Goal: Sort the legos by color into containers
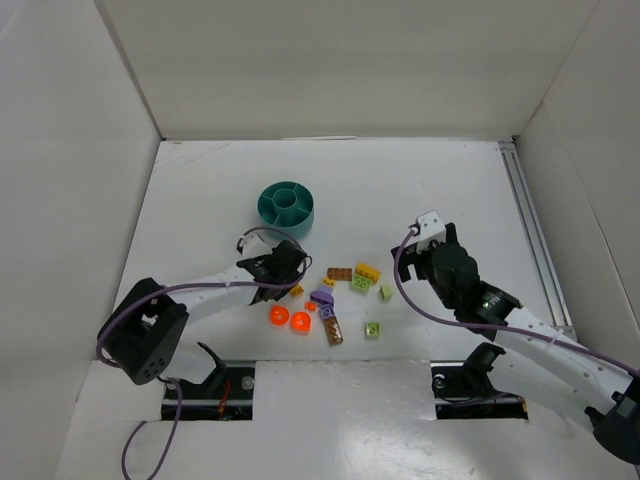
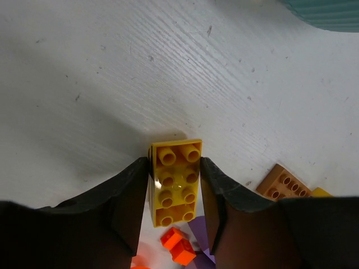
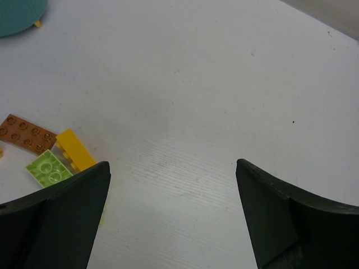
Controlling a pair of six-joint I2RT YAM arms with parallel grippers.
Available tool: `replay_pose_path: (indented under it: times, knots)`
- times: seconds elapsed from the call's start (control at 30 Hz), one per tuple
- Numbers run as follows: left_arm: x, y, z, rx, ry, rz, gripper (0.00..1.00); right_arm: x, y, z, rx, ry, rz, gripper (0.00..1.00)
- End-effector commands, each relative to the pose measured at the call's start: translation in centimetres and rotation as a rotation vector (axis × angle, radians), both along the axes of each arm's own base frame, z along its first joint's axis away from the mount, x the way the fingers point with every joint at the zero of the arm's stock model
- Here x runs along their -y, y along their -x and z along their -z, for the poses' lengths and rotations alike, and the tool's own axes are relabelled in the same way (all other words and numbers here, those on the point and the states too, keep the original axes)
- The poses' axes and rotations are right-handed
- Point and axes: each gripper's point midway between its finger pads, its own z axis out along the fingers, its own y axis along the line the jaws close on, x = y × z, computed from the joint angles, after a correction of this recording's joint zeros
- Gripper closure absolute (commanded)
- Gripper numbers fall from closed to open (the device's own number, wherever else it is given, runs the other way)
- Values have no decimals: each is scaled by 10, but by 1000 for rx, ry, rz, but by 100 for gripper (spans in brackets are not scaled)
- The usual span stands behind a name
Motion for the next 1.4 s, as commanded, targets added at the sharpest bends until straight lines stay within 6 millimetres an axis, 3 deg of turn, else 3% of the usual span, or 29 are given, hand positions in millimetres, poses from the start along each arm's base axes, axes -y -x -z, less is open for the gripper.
replay_pose_path:
  times: [0.0, 0.17, 0.3, 0.43, 0.57, 0.6, 0.8, 0.97, 1.0, 1.07, 1.37]
  knots:
    - [-4, 3, 2, -26, -68, 14, 65, 1, 0, -7, 20, -28, 24, 3]
    - [2, 0, -17, 12, -105, 26, 83, 4, 0, -5, 16, -19, 33, 3]
    - [-1, -12, -54, 106, -131, 0, 86, 4, 0, -7, 23, -25, 33, 3]
    - [-7, -32, -113, 277, -125, -33, 90, 4, 0, -7, 23, -25, 33, 3]
    - [-34, -51, -160, 404, -194, -116, 87, 6, 0, -8, 27, -15, 39, 3]
    - [-48, -57, -169, 417, -225, -140, 87, 7, 0, -8, 29, -12, 47, 3]
    - [-79, -105, -214, 560, -297, -206, 86, 11, -3, -10, 37, 15, 61, 3]
    - [-92, -140, -208, 532, -339, -196, 85, 15, -6, -10, 41, 50, 85, 3]
    - [-95, -146, -196, 505, -359, -203, 85, 15, -7, -8, 35, 56, 85, 3]
    - [-94, -157, -198, 506, -366, -207, 85, 19, -8, -8, 37, 60, 105, 3]
    - [-75, -183, -163, 430, -376, -164, 85, 17, -14, 2, 4, 103, 121, 2]
